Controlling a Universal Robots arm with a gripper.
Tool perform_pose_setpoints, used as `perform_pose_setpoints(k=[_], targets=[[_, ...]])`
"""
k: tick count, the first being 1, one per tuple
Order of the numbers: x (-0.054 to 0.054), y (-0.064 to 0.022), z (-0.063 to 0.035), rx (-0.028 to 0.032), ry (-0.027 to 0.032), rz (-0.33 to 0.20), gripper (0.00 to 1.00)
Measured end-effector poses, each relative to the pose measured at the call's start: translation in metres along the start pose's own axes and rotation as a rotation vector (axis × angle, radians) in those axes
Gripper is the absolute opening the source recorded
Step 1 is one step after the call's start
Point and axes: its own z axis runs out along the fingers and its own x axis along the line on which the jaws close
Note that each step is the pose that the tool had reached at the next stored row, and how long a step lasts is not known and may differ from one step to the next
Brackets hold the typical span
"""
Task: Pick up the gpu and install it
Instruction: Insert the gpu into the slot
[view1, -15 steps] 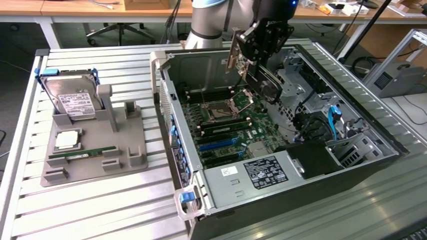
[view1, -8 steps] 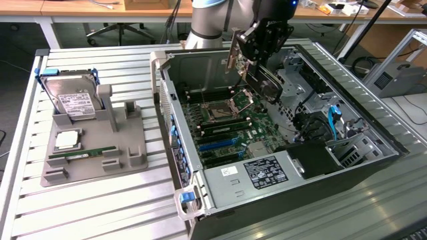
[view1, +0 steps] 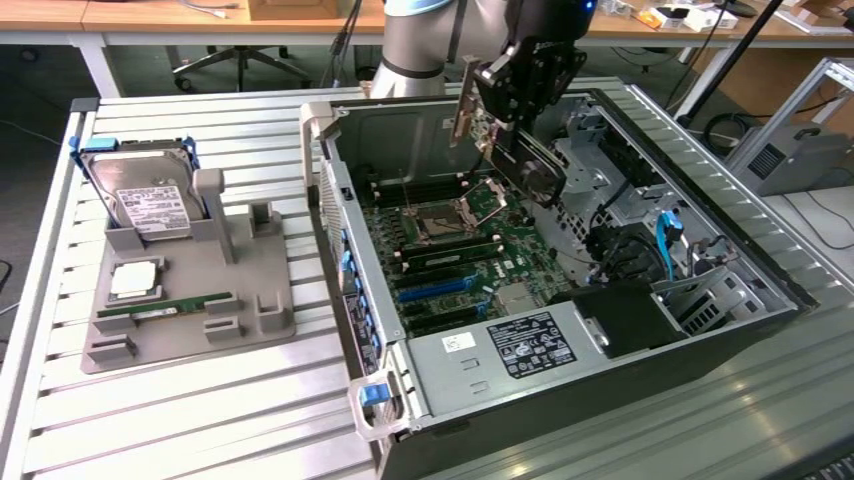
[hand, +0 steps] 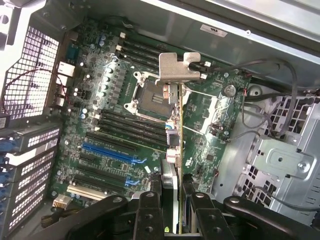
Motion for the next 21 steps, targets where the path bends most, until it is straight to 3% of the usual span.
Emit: perform_pose_setpoints(k=[21], targets=[[0.0000, 0.0000, 0.0000, -0.0019, -0.0045, -0.062, 0.27]])
